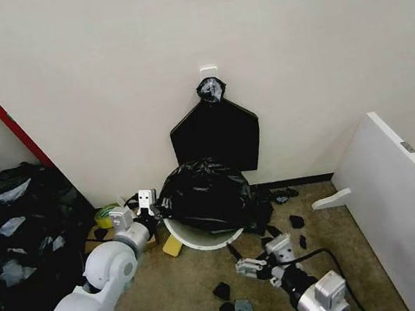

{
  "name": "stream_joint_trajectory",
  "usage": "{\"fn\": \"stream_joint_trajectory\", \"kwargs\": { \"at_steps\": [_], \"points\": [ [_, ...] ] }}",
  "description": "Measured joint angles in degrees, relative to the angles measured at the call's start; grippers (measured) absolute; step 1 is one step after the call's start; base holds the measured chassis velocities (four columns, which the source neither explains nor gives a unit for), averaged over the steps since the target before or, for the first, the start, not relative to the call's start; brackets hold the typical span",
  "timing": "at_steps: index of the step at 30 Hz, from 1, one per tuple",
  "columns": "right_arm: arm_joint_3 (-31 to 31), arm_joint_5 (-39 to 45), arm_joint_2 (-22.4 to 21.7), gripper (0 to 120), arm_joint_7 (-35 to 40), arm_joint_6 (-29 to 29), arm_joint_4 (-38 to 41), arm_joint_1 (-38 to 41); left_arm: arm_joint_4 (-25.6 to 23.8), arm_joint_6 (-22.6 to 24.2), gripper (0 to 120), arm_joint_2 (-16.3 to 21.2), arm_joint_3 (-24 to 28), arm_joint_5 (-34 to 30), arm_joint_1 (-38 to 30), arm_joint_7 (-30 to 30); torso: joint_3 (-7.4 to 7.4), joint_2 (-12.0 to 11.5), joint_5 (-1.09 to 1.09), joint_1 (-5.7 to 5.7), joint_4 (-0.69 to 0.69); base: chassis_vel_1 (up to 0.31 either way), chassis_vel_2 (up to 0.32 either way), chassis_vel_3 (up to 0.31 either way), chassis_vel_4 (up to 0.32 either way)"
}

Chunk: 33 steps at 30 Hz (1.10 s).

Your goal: Place the garbage bag over the trash bin.

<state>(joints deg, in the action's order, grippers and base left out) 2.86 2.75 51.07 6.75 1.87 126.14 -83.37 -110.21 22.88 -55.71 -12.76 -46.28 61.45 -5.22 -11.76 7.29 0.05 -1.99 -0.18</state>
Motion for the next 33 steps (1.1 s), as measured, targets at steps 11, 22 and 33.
{"fn": "stream_joint_trajectory", "kwargs": {
  "at_steps": [11, 22, 33],
  "points": [
    [-0.6, -12.8, -1.0, 73, -3.3, -0.9, -2.1, 3.3, -0.5, 0.8, 0, -0.4, 0.3, -0.2, 0.4, -0.3, 0.0, 0.0, -0.01, 0.0, 0.0, 0.0, 0.0, 0.0, 0.0],
    [-2.0, -17.3, -5.6, 39, -8.9, -1.9, -1.1, 3.6, -0.6, 1.0, 0, -0.4, 0.3, -0.3, 0.2, -0.4, 0.0, 0.0, -0.01, 0.0, 0.0, 0.0, 0.0, 0.0, 0.0],
    [-2.3, -17.0, -6.8, 39, -9.0, -7.5, -0.7, 4.0, -1.1, 1.0, 0, -0.6, 0.3, -0.2, 0.7, -0.4, 0.0, 0.0, -0.01, 0.0, 0.0, 0.0, 0.0, 0.0, 0.0]
  ]
}}
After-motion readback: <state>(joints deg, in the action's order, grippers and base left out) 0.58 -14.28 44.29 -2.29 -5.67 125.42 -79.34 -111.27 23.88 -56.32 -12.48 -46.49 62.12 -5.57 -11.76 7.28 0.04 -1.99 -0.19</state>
